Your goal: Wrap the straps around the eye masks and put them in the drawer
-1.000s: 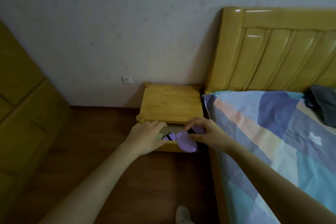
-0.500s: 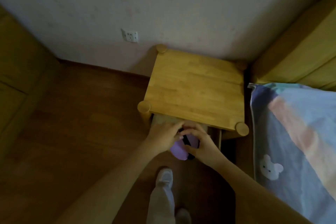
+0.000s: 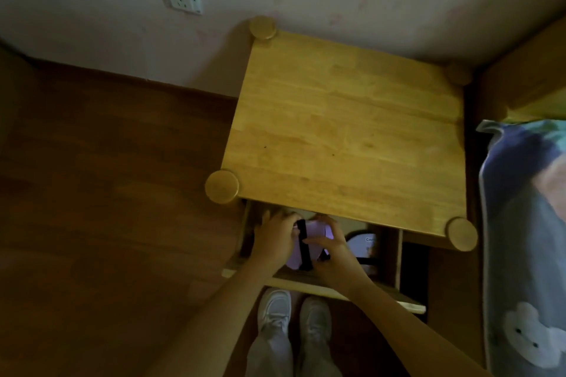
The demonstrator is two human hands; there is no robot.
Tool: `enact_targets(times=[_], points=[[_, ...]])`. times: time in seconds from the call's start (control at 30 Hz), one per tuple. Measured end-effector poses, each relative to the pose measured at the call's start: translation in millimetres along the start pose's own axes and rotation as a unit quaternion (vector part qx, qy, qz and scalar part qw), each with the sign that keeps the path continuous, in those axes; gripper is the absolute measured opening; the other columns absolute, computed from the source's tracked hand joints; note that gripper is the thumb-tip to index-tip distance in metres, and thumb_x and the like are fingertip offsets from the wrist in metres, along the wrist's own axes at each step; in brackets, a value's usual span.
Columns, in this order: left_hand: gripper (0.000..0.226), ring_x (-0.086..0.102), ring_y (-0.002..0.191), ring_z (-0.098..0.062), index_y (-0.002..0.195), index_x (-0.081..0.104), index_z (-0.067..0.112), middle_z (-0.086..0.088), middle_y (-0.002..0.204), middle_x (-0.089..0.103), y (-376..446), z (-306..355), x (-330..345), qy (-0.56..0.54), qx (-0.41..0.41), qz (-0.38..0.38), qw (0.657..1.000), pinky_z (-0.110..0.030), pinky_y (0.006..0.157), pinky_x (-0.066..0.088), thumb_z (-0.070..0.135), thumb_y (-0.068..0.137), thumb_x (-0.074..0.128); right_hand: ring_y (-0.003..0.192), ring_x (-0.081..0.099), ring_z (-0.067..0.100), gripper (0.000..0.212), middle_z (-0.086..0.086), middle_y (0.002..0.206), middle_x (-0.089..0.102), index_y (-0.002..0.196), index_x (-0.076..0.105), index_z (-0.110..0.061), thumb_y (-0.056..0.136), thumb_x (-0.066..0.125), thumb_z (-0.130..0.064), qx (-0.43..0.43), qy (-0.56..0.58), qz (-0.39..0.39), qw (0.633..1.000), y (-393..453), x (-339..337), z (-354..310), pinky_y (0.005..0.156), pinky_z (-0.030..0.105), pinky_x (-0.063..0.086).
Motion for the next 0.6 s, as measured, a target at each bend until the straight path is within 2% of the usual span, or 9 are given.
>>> enact_targets(times=[0.03,0.1,0.17,0.23,0.27,0.37,0.47,0.53,0.6], points=[[0.03,0.033,0.126,-0.035,0.124,0.055,0.025,-0.004,0.133,0.051,6,-4,2,0.001,-0.003,0.013,1.0,-0.048,0.094,0.039,0.019,0.096,0.048,0.13,0.042,0.031,0.045,0.008,0.153,0.021,0.124,0.058,-0.016,0.083,0.06,0.001,0.011,0.005,-0.006,1.0,4,3,5,0.097,0.029,0.047],[0.032,0.034,0.128,-0.037,0.126,0.053,0.024,-0.005,0.136,0.05,18,-8,3,-0.016,0.007,0.043,0.999,-0.048,0.095,0.039,0.019,0.096,0.048,0.123,0.045,0.019,0.047,-0.002,0.152,0.014,0.122,0.058,-0.017,0.081,0.058,0.006,0.007,0.03,-0.004,1.0,11,4,7,0.09,0.033,0.053],[0.03,0.044,0.121,-0.037,0.124,0.053,0.015,-0.013,0.127,0.056,31,-12,4,-0.066,0.008,0.059,0.996,-0.041,0.091,0.04,0.019,0.095,0.051,0.111,0.048,0.011,0.043,-0.009,0.141,0.024,0.12,0.059,-0.015,0.082,0.062,0.005,0.026,0.086,0.004,0.996,19,2,7,0.087,0.022,0.053],[0.034,0.049,0.117,-0.036,0.125,0.052,0.009,-0.017,0.123,0.057,43,-21,8,-0.13,-0.004,0.065,0.989,-0.039,0.091,0.041,0.021,0.093,0.056,0.103,0.055,0.012,0.037,-0.014,0.118,0.047,0.115,0.061,-0.009,0.081,0.065,0.005,0.063,0.182,0.022,0.981,28,0,12,0.075,0.01,0.048],[0.04,0.049,0.118,-0.035,0.13,0.049,0.01,-0.017,0.126,0.055,48,-25,12,-0.171,-0.017,0.055,0.984,-0.041,0.093,0.042,0.024,0.093,0.057,0.102,0.056,0.012,0.033,-0.012,0.108,0.054,0.112,0.062,-0.005,0.081,0.066,0.004,0.09,0.23,0.04,0.968,32,-1,18,0.075,0.01,0.045],[0.053,0.048,0.123,-0.033,0.137,0.041,0.015,-0.013,0.132,0.052,57,-32,31,-0.221,-0.031,0.01,0.975,-0.048,0.098,0.043,0.033,0.09,0.059,0.102,0.057,0.02,0.029,-0.001,0.104,0.065,0.11,0.063,-0.002,0.081,0.069,-0.002,0.159,0.321,0.095,0.929,44,-1,40,0.083,0.03,0.045],[0.068,0.047,0.124,-0.031,0.141,0.034,0.02,-0.012,0.134,0.049,61,-33,47,-0.217,-0.014,-0.041,0.975,-0.05,0.102,0.041,0.047,0.084,0.058,0.098,0.06,0.022,0.022,0.002,0.097,0.067,0.103,0.063,-0.001,0.081,0.066,0.002,0.175,0.374,0.111,0.904,52,3,51,0.072,0.022,0.05],[0.075,0.043,0.129,-0.03,0.145,0.026,0.023,-0.009,0.141,0.043,60,-31,49,-0.174,0.003,-0.046,0.984,-0.048,0.104,0.04,0.052,0.082,0.055,0.097,0.061,0.024,0.017,0.007,0.097,0.068,0.094,0.064,-0.004,0.08,0.066,0.005,0.191,0.402,0.123,0.887,58,4,62,0.086,0.033,0.052],[0.071,0.045,0.126,-0.03,0.144,0.023,0.021,-0.009,0.141,0.043,60,-25,50,-0.075,0.047,-0.057,0.994,-0.046,0.099,0.042,0.048,0.086,0.055,0.101,0.063,0.028,0.02,0.013,0.105,0.069,0.096,0.066,-0.003,0.078,0.069,0.003,0.209,0.424,0.117,0.874,61,6,72,0.097,0.045,0.048]])
Point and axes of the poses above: each hand's wrist, its own y-axis towards the middle knuckle, its own x-axis out of the palm, z = x × y, the point moved 8 cm from there along y, towards the middle knuckle
